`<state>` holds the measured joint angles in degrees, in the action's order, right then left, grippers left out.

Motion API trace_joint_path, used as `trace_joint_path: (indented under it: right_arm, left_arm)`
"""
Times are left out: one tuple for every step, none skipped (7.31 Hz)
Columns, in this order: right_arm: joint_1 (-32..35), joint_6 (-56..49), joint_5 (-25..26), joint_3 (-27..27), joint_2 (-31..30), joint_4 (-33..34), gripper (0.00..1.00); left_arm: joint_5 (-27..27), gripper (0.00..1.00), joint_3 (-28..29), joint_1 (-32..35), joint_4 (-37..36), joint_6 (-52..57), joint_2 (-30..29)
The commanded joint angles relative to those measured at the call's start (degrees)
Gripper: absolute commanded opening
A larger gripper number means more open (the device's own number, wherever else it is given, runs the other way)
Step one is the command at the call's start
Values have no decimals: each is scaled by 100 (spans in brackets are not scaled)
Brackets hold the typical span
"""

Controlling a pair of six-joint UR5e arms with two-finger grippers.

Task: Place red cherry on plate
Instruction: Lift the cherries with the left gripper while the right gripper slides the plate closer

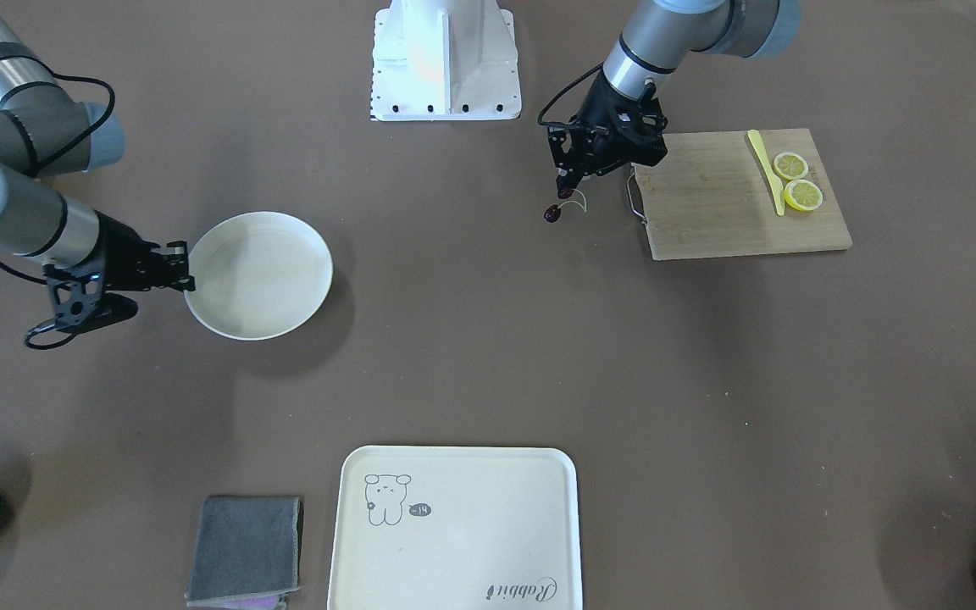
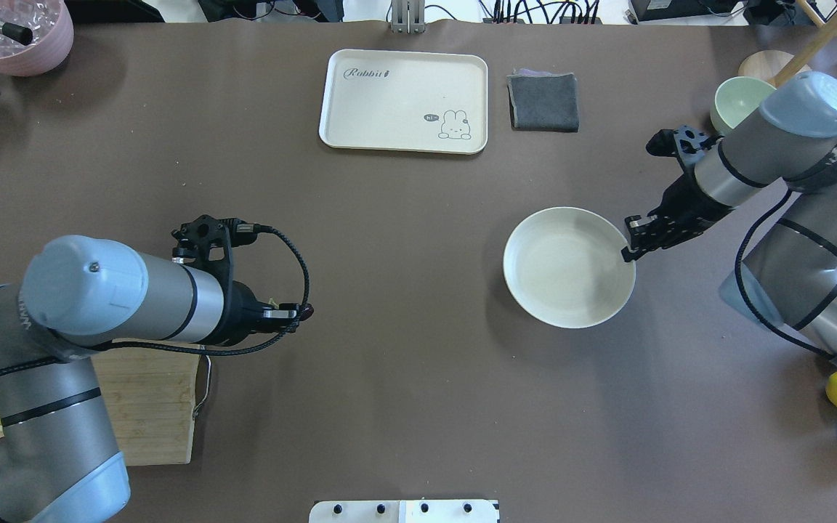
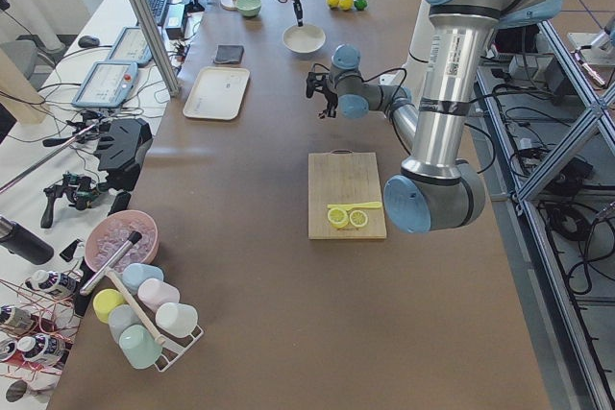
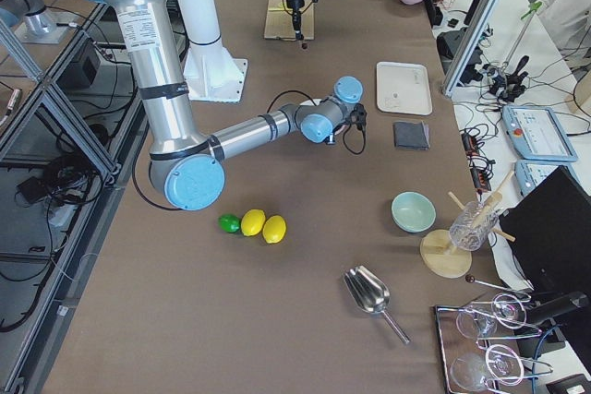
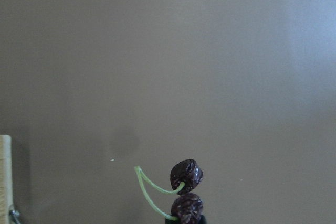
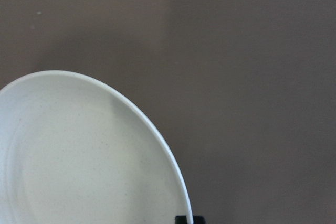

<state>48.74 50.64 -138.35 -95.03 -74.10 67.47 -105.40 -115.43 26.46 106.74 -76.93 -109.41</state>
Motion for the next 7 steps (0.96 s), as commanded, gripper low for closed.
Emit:
trace_joint_path:
  right_arm:
    - [-1045,1609,778,-261,640,-6,0]
    - [-1573,2120,1314,-252,895,-6,0]
    - [-1987,2464,1859,-209,1132,3,0]
    - [-2278,2764,2221,-165,1274,3,0]
    - [-2394,2845,2329,-95,1345,3,0]
    - [-2456,2846,2426,-68,1398,3,0]
    - [-2500,2846,2523,-33,1416,3,0]
  left_arm:
    - [11,20,151,-27,-618,-182,-720]
    - [11,20,196,-27,-619,-234,-801]
    - [11,20,205,-27,-619,-243,-810]
    - [20,20,240,-44,-619,-252,-845]
    - [20,21,345,-62,-619,-287,-924]
    - [46,21,459,-158,-619,-418,-977]
    - [212,21,477,-228,-610,-445,-995]
